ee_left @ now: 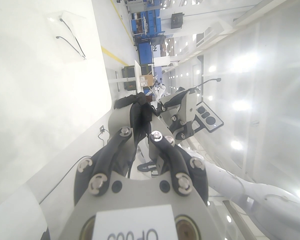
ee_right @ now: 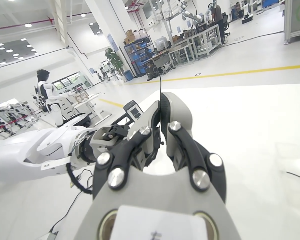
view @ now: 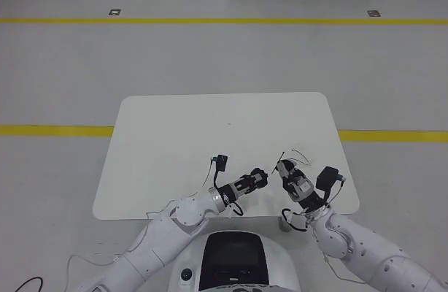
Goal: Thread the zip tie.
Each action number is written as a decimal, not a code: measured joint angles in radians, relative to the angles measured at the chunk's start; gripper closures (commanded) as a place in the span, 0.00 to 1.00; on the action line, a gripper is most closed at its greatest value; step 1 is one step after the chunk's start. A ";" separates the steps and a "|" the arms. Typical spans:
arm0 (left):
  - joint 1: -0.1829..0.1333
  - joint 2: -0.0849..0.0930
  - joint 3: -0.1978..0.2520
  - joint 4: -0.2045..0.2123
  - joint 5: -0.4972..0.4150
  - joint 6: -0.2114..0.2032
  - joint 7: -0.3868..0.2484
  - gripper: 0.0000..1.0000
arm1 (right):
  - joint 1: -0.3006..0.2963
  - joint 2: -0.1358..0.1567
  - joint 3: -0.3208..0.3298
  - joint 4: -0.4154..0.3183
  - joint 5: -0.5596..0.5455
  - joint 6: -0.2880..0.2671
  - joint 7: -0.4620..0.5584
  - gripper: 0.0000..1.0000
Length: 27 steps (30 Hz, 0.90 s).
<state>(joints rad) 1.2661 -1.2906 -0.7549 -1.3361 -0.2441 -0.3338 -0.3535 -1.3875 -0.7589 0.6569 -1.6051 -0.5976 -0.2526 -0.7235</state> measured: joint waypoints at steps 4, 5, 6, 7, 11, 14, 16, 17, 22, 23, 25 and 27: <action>0.000 0.000 0.000 0.000 0.000 0.000 0.000 1.00 | -0.001 -0.016 0.010 0.013 -0.004 -0.007 0.014 1.00; 0.000 0.000 0.000 0.000 0.000 0.000 0.000 1.00 | -0.001 -0.019 0.013 0.016 -0.006 -0.009 0.017 1.00; 0.000 0.000 0.000 0.000 0.000 0.000 0.000 1.00 | -0.002 -0.024 0.016 0.020 -0.007 -0.012 0.021 1.00; 0.000 0.000 0.000 0.000 0.000 0.000 0.000 1.00 | -0.002 -0.027 0.018 0.023 -0.009 -0.013 0.024 1.00; 0.000 0.000 0.000 0.000 0.000 0.000 0.000 1.00 | -0.006 -0.042 0.031 0.034 -0.016 -0.019 0.035 1.00; 0.000 0.000 0.000 0.000 0.000 0.000 0.000 1.00 | -0.010 -0.052 0.040 0.040 -0.022 -0.025 0.044 1.00; 0.000 0.000 0.000 0.000 0.000 0.000 0.000 1.00 | -0.012 -0.057 0.046 0.043 -0.026 -0.028 0.050 1.00; 0.000 0.000 0.000 0.000 0.000 0.000 0.000 1.00 | -0.013 -0.060 0.049 0.045 -0.028 -0.030 0.052 1.00; 0.000 0.000 0.000 0.000 0.000 0.000 0.000 1.00 | -0.022 -0.074 0.068 0.053 -0.037 -0.036 0.065 1.00; 0.000 0.000 0.000 0.000 0.000 0.000 0.000 1.00 | -0.024 -0.077 0.072 0.055 -0.039 -0.038 0.069 1.00; 0.000 0.000 0.000 0.000 0.000 0.000 0.000 1.00 | -0.028 -0.081 0.079 0.057 -0.042 -0.041 0.074 1.00; 0.000 0.000 0.000 0.000 0.000 0.000 0.000 1.00 | -0.032 -0.086 0.088 0.059 -0.046 -0.044 0.080 1.00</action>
<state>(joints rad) 1.2661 -1.2906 -0.7550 -1.3362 -0.2442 -0.3337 -0.3536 -1.4193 -0.8451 0.7445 -1.5460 -0.6433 -0.2961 -0.6439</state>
